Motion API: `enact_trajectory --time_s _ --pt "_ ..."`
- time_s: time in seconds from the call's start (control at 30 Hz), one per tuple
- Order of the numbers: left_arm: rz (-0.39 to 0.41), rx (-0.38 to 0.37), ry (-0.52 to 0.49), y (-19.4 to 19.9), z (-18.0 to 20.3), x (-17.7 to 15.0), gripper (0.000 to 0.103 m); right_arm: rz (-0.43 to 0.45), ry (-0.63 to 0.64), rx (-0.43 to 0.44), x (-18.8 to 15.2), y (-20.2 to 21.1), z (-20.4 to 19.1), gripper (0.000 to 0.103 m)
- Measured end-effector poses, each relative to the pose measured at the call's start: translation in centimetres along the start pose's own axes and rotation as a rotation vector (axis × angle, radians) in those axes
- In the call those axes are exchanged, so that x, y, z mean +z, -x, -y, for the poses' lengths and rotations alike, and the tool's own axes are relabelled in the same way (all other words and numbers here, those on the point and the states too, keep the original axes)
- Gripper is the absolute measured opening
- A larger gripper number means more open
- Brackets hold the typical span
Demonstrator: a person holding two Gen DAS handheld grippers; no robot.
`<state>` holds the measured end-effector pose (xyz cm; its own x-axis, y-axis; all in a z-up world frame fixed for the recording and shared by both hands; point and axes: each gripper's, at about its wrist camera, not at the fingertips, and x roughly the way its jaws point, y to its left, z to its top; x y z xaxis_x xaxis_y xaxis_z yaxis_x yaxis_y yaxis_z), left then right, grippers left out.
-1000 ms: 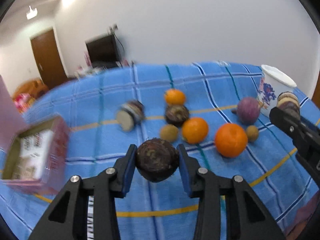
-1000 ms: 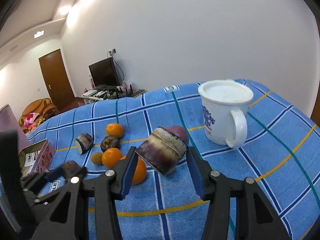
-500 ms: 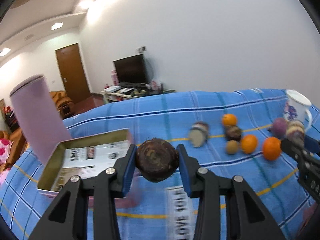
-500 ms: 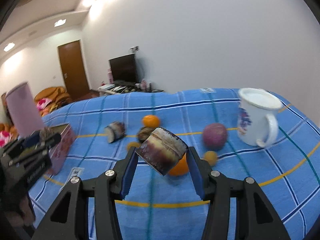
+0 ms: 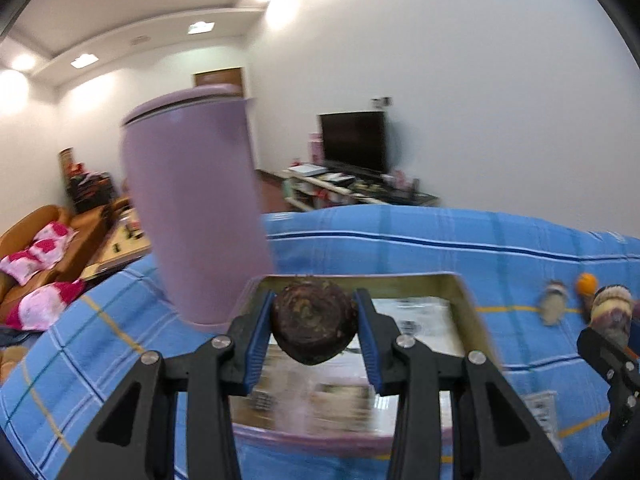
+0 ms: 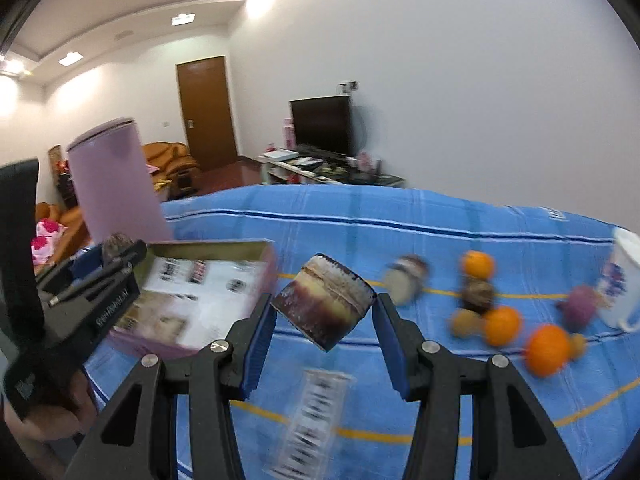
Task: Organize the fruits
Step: 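Carry the sugarcane piece with the right tool while the left tool carries the taro to the tin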
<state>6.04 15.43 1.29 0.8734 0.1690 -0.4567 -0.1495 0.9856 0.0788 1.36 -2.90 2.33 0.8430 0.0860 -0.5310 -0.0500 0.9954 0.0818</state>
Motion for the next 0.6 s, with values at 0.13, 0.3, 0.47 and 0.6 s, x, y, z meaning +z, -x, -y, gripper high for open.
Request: enact_trajectory --time_s 0.13,0.3,0.47,0.6 --pt "-0.026 0.072 0.037 -1.4 -2.8 -0.1 0.042 -0.003 -0.012 0.052 0.8 -2.8 -3.4 0.052" --pt "-0.068 0.132 0.017 -2.7 -3.6 -0.8 0.042 -0.043 0.039 0.081 0.6 -5.8 -6.8 0.052" --pt "-0.098 0.140 -0.029 -3.4 -2.7 -1.2 0.042 -0.085 0.065 0.110 -0.1 -7.2 -7.3 0.052" --pt "-0.137 0.132 -0.034 -4.1 -2.6 -1.6 0.042 -0.110 0.065 0.142 -0.3 -7.5 -7.2 0.053"
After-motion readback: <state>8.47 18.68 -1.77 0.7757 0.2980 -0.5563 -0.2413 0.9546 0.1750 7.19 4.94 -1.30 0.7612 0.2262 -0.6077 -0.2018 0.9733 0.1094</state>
